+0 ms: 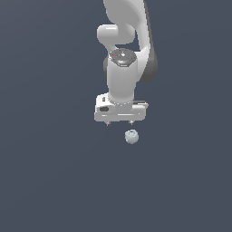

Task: Pick up the object and move it to a goal position.

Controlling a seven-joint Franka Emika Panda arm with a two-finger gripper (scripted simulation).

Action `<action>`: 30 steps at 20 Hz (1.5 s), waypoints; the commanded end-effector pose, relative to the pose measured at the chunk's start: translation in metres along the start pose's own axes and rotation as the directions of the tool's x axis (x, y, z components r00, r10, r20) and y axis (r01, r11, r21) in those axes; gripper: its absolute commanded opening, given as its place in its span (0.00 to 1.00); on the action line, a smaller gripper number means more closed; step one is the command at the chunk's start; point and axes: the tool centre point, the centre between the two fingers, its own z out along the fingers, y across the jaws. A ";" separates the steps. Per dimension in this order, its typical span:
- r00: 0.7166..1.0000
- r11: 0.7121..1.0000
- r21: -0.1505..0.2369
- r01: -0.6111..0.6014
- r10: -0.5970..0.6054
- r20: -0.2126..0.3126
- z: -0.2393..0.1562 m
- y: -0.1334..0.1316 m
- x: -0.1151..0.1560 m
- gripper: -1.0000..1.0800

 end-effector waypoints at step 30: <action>0.979 0.980 0.019 0.200 -0.201 0.030 0.077 -0.065 -0.008 0.96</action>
